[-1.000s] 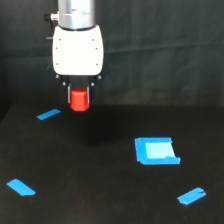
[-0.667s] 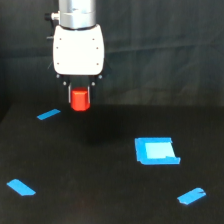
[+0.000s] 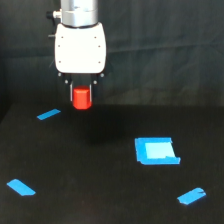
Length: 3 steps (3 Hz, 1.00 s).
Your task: Pick up the red object from the table
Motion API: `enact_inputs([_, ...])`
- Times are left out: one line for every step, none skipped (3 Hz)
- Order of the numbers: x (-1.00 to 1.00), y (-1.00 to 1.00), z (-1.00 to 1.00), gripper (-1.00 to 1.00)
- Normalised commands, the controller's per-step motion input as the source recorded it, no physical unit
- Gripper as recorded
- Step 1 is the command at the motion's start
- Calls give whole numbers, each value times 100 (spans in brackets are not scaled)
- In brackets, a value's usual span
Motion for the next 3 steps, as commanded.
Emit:
enact_inputs([-1, -4, 4, -96])
enact_inputs([7, 2, 8, -99])
enact_inputs([-4, 4, 6, -98])
